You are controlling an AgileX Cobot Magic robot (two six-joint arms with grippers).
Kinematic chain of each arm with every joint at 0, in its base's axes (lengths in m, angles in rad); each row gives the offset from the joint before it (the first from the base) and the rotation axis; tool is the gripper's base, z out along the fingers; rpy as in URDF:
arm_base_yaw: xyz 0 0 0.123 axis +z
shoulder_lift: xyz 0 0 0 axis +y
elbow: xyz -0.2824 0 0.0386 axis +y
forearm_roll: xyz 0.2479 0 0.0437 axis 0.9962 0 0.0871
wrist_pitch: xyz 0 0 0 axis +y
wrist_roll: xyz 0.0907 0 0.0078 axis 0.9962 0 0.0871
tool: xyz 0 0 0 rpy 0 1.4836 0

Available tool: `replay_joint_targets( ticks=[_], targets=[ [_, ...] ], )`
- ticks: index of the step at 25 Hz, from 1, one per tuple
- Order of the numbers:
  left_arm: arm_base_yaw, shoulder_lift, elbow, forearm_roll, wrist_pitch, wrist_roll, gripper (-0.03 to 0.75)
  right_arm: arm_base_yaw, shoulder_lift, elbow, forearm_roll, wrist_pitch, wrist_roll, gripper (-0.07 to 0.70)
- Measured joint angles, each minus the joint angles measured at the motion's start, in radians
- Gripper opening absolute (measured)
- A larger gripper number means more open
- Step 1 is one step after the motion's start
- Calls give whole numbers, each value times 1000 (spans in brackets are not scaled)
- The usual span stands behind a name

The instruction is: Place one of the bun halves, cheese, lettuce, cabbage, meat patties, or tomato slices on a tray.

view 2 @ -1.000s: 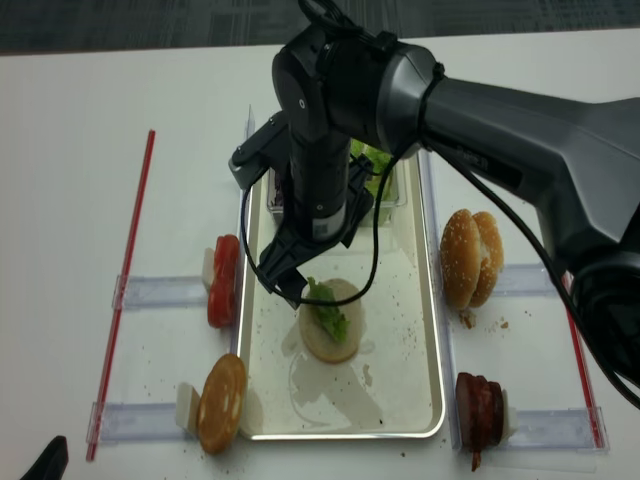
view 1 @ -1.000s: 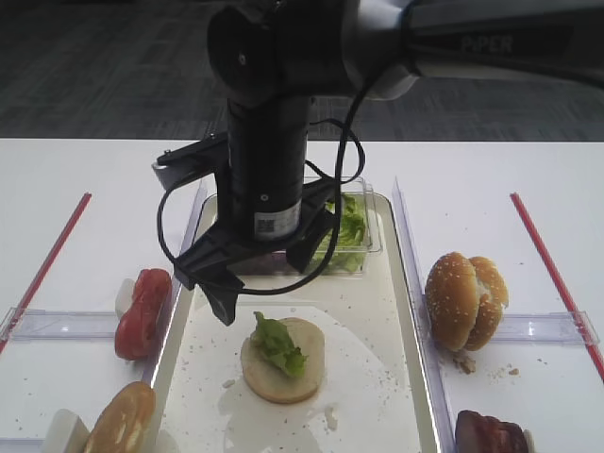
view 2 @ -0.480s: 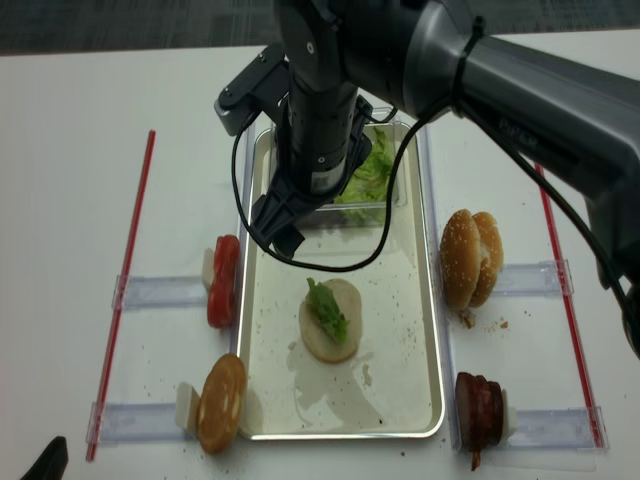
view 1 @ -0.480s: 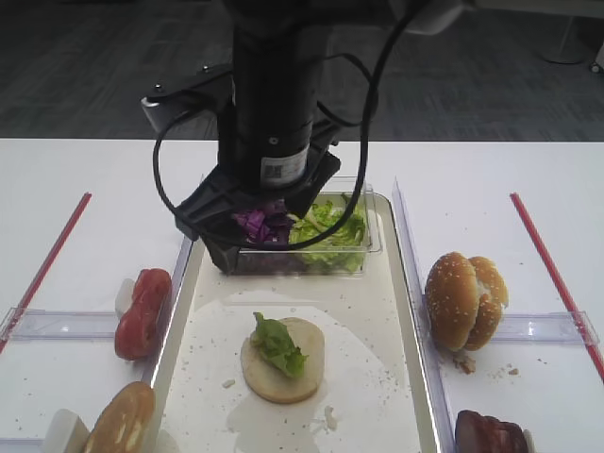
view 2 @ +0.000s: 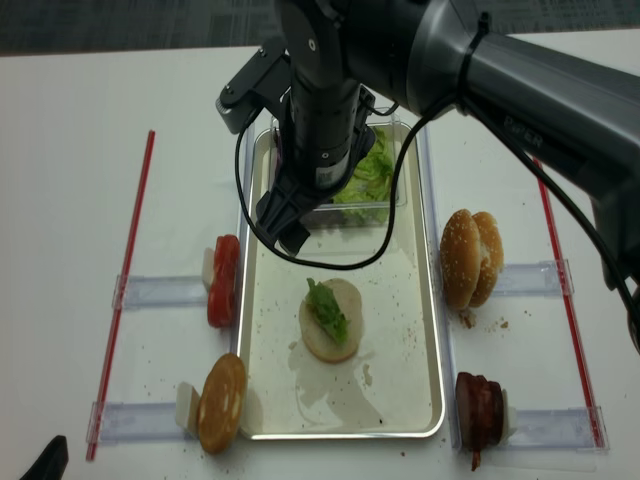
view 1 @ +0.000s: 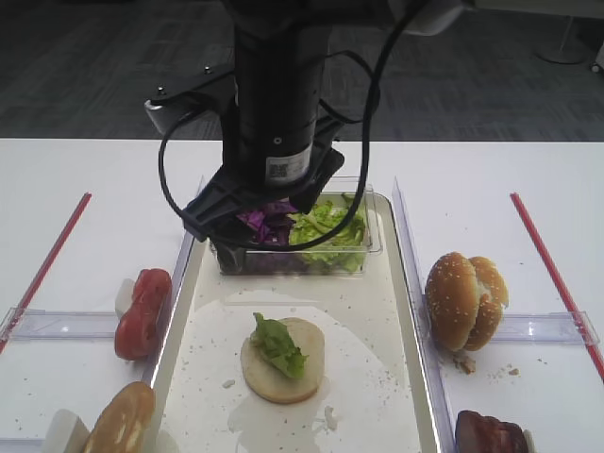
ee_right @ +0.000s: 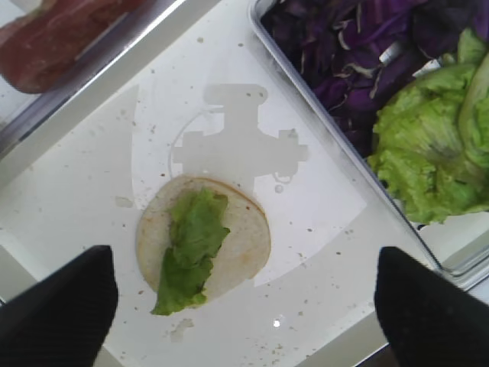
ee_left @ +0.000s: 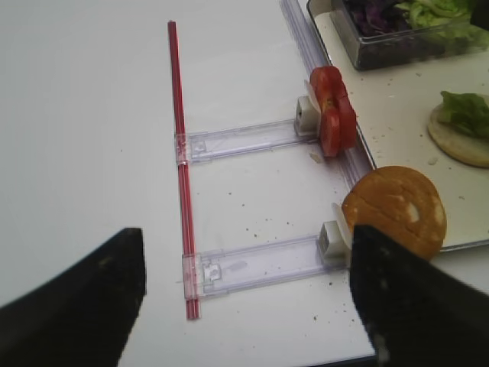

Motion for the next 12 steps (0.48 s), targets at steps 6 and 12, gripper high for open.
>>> replay_joint_targets(
  ticks=[6, 12],
  targets=[
    [0, 0, 0, 0, 0, 0, 509, -34, 0, 0, -30, 0, 2, 692],
    [0, 0, 0, 0, 0, 0, 509, -159, 0, 0, -35, 0, 2, 692]
  ],
)
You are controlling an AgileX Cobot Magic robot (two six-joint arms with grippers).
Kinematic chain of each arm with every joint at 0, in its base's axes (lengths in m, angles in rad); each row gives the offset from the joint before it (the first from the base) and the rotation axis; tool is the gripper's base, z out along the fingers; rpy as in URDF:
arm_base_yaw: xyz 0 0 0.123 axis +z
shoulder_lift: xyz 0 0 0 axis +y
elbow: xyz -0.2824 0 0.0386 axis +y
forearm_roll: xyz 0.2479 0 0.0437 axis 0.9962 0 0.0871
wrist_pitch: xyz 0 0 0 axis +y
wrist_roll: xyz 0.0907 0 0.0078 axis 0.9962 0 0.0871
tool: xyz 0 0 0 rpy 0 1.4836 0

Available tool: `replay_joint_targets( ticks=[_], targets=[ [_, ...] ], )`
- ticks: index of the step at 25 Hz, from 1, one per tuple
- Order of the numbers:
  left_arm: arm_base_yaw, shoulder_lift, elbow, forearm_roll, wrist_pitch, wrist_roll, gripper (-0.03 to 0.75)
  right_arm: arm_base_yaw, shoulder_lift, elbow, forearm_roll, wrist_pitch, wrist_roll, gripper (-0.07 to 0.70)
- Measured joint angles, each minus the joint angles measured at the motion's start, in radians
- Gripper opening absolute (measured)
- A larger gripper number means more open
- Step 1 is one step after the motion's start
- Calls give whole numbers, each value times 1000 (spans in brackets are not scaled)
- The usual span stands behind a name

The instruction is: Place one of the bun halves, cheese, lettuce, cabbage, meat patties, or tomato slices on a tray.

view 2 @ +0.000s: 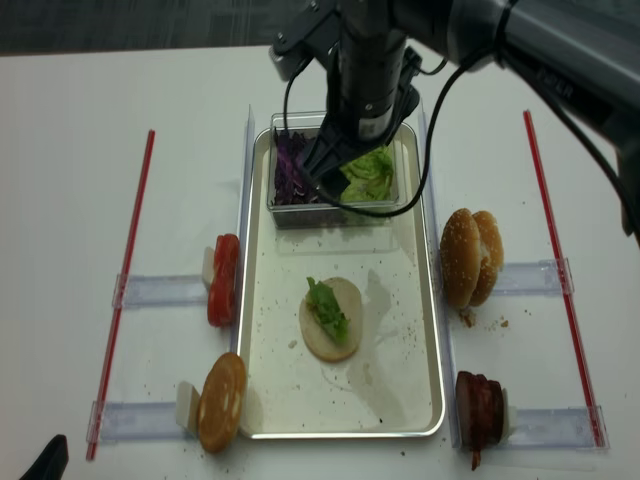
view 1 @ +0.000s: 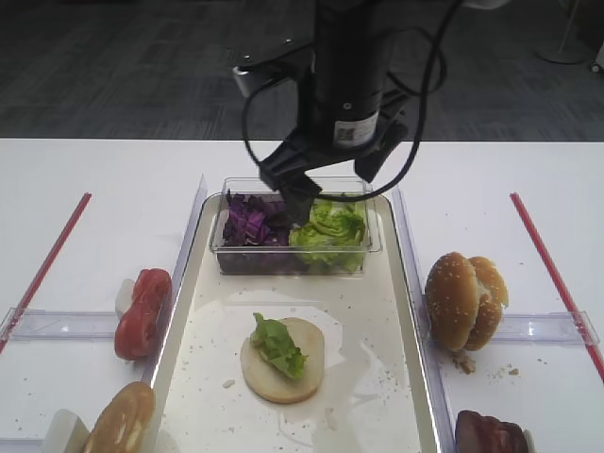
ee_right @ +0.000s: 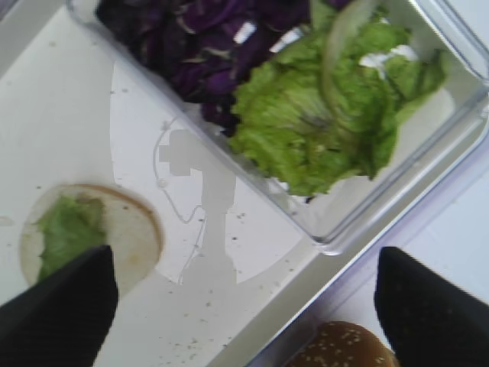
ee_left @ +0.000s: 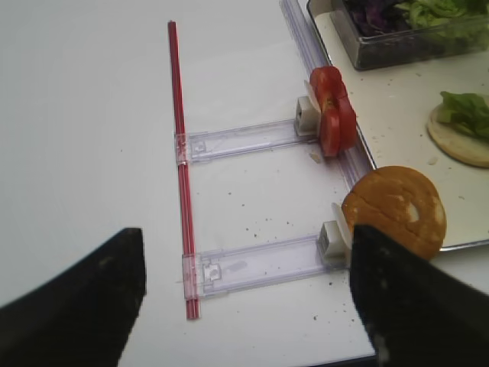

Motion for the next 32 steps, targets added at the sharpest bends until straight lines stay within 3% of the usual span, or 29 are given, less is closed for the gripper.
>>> replay_joint_targets(
  ticks=[22, 27, 32],
  targets=[
    [0, 0, 0, 0, 0, 0, 509, -616, 0, 0, -14, 0, 18, 692],
    [0, 0, 0, 0, 0, 0, 509, -694, 0, 0, -14, 0, 11, 692],
    [0, 0, 0, 0, 0, 0, 509, -707, 0, 0, -8, 0, -1, 692]
  ],
)
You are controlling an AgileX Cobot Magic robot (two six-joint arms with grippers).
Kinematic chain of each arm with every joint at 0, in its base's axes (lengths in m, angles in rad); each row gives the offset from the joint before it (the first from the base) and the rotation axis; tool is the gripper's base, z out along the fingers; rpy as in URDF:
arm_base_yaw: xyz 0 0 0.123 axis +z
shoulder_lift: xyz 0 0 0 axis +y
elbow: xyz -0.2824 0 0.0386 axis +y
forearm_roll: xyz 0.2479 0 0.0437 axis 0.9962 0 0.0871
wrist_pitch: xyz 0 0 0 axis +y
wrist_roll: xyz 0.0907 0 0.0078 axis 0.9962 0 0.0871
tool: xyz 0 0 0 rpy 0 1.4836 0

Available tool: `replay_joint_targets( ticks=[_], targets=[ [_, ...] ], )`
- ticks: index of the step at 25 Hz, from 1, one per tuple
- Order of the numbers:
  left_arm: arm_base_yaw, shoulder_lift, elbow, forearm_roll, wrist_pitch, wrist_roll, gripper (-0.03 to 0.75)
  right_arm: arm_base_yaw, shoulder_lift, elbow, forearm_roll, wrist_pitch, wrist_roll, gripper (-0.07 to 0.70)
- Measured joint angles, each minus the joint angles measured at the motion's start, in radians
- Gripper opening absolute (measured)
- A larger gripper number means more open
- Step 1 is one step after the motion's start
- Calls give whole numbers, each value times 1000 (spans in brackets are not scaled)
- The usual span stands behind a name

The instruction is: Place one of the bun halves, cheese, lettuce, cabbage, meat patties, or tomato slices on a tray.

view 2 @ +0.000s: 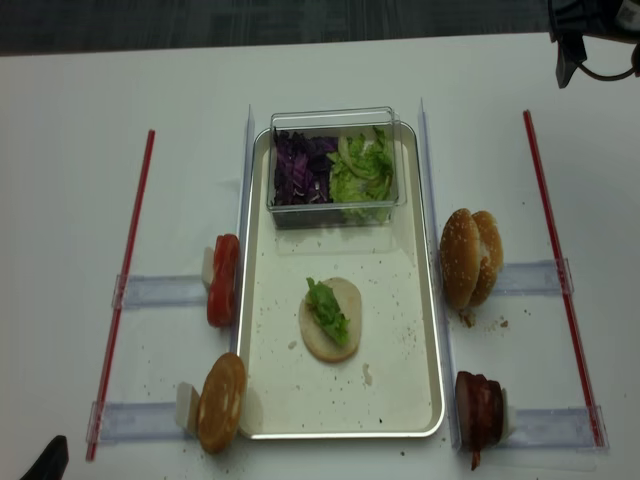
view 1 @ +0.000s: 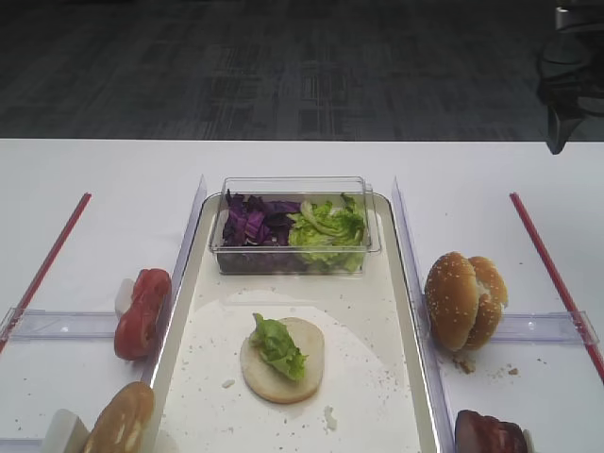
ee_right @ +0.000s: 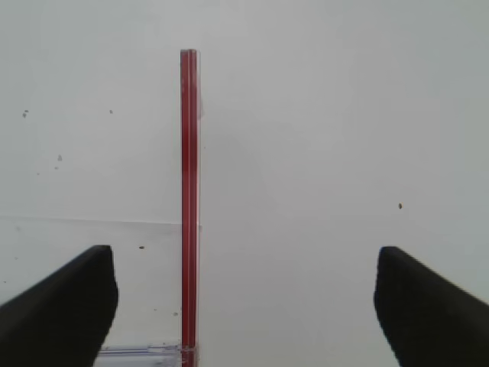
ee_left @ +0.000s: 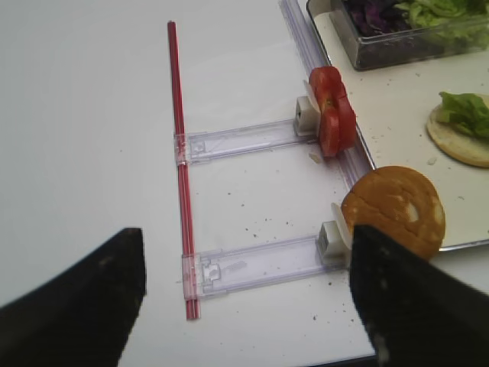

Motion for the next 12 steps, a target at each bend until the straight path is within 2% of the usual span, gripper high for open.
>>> replay_joint_targets(
  ticks=[9, 12],
  targets=[
    [0, 0, 0, 0, 0, 0, 509, 0, 0, 2, 24, 1, 13, 675],
    [0, 0, 0, 0, 0, 0, 509, 0, -17, 44, 24, 1, 18, 670]
  ],
)
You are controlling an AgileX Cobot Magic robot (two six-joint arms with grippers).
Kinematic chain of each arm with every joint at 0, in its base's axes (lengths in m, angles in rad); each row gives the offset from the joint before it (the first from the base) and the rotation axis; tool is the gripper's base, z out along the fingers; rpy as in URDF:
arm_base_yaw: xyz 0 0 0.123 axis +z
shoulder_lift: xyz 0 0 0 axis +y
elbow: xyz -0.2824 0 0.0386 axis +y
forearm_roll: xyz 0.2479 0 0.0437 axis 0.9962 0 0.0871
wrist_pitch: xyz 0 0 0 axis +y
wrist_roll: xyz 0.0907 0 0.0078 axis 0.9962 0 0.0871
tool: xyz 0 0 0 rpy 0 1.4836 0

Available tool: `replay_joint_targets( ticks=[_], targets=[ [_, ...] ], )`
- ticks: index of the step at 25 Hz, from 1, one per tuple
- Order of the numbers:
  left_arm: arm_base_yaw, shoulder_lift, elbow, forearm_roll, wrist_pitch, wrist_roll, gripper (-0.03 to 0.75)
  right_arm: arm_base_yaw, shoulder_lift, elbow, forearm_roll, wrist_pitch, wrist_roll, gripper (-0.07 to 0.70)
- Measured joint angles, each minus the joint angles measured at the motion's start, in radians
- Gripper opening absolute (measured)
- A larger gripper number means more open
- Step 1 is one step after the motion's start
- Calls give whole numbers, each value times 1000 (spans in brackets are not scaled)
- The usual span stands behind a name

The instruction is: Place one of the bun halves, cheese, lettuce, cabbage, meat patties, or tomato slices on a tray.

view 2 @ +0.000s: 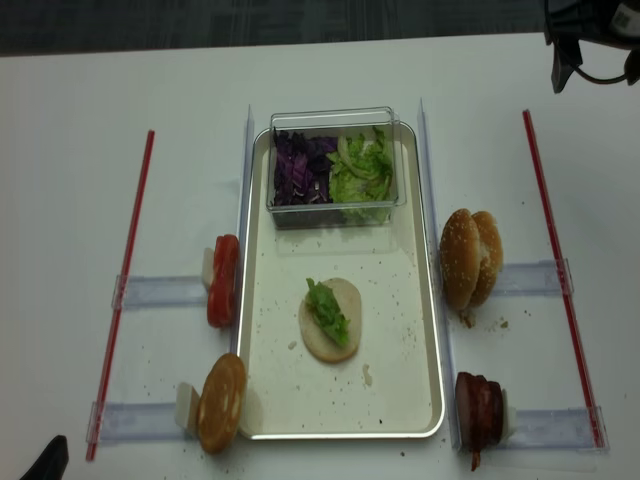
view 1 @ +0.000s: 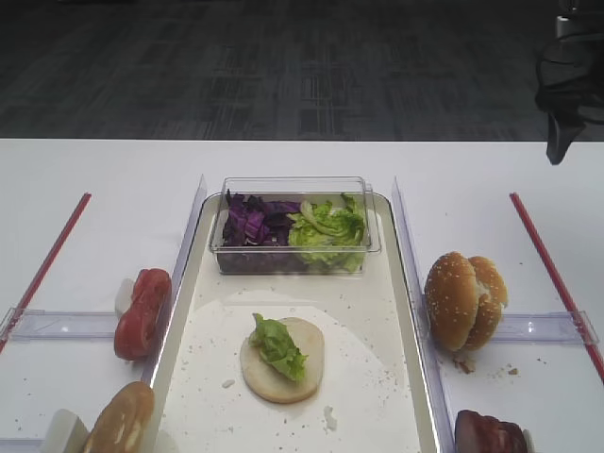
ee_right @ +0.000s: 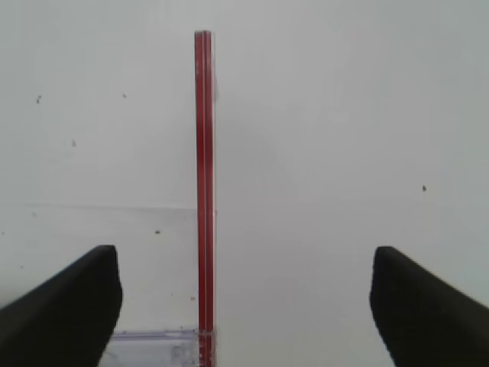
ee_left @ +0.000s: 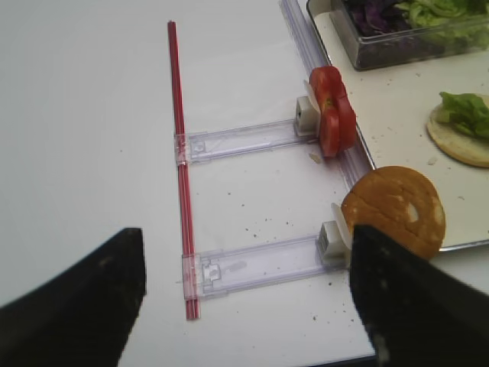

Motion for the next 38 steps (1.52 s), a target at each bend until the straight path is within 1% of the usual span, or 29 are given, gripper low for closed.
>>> replay_joint_targets(
  ticks=[7, 10, 14, 19, 28, 31, 35, 38],
  targets=[
    [0, 0, 0, 0, 0, 0, 509, 0, -103, 171, 0, 0, 0, 668],
    [0, 0, 0, 0, 0, 0, 509, 0, -177, 245, 0, -2, 0, 668],
    [0, 0, 0, 0, 0, 0, 509, 0, -317, 345, 0, -2, 0, 666],
    [0, 0, 0, 0, 0, 0, 509, 0, -537, 481, 0, -2, 0, 666],
    [0, 0, 0, 0, 0, 0, 509, 0, -903, 720, 0, -16, 0, 666],
    [0, 0, 0, 0, 0, 0, 509, 0, -1021, 826, 0, -33, 0, 664],
    [0, 0, 0, 0, 0, 0, 509, 0, -1161, 974, 0, -87, 0, 651],
    [0, 0, 0, 0, 0, 0, 509, 0, -1269, 1053, 2, -123, 0, 648]
  ],
)
